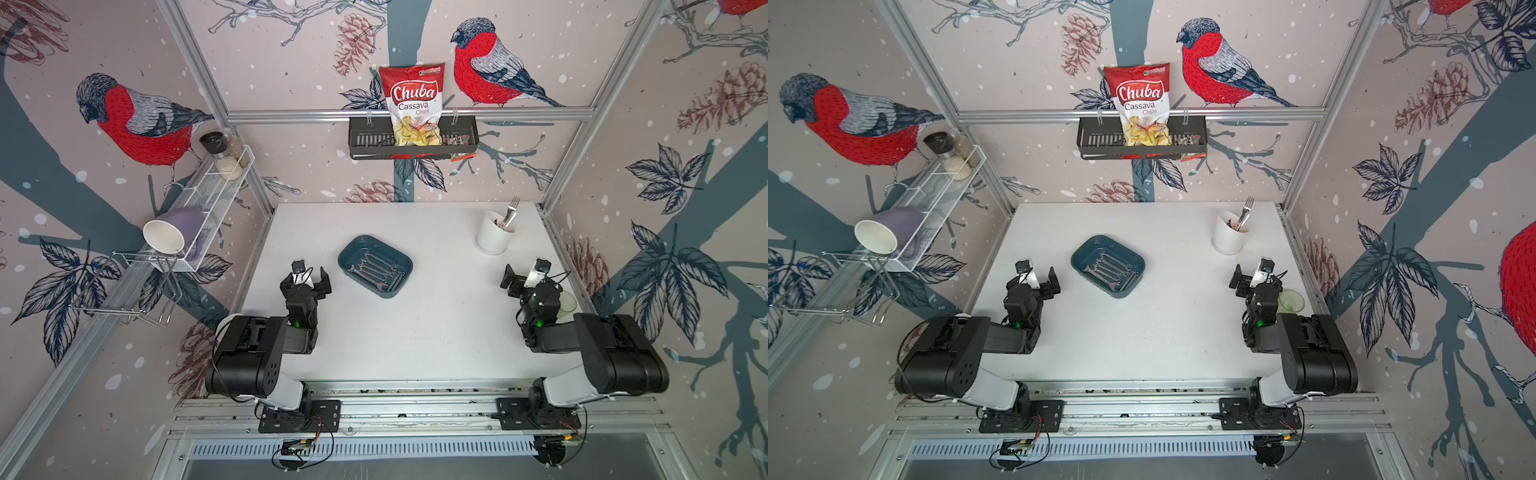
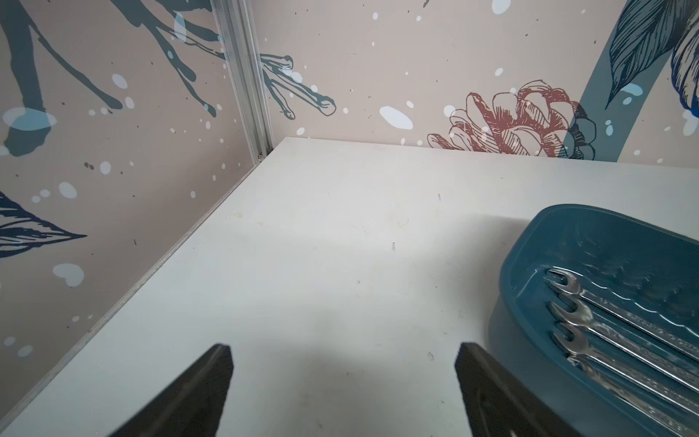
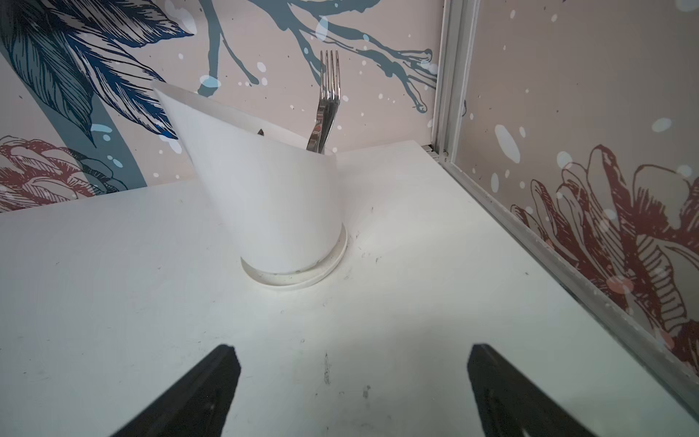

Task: Take out the wrench from the storage box
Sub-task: Adjust the storage box at the center of the board.

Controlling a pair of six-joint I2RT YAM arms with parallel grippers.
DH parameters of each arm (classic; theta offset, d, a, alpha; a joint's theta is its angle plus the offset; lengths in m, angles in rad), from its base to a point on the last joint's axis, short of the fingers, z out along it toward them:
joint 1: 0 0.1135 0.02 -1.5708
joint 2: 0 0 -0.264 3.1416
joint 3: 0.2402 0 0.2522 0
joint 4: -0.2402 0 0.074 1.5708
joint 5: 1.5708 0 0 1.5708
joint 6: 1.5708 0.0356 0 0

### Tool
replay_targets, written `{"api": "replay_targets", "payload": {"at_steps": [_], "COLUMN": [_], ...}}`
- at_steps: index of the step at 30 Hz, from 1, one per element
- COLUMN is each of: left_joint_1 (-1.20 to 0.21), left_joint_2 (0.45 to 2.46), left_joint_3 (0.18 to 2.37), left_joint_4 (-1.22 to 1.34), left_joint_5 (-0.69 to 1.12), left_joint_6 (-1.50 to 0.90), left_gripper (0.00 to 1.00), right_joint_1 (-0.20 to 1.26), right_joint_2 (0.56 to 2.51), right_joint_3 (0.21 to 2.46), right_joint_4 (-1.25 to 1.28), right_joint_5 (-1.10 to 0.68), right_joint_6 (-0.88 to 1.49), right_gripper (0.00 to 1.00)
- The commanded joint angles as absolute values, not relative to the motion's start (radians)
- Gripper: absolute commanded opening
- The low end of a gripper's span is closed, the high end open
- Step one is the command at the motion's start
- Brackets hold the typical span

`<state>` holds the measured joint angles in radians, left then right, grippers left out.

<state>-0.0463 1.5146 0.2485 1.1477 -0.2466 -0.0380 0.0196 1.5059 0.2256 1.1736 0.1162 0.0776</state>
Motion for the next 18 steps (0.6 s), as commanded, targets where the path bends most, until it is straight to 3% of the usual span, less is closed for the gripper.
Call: {"api": "replay_targets", "payload": {"at_steps": [1, 18], "left_joint_1": [-0.041, -0.043], "left_joint_2": [1.516, 1.506], "left_joint_3": [0.252, 0.239], "left_joint_4": [1.2, 1.224], "left_joint_5": [-0.255, -0.26], "left_joint_6": [-0.049, -0.048], "left_gripper": [0.96, 0.96], "right_joint_1": [0.02, 0.005], "right_joint_2": [1.506, 1.491], "right_joint_3": [0.228, 0.224], "right_joint_4": [1.221, 1.225], "right_joint_5": [0.129, 0.08], "right_joint_6": [0.066, 0.065], "right_gripper": [1.0, 1.0]}}
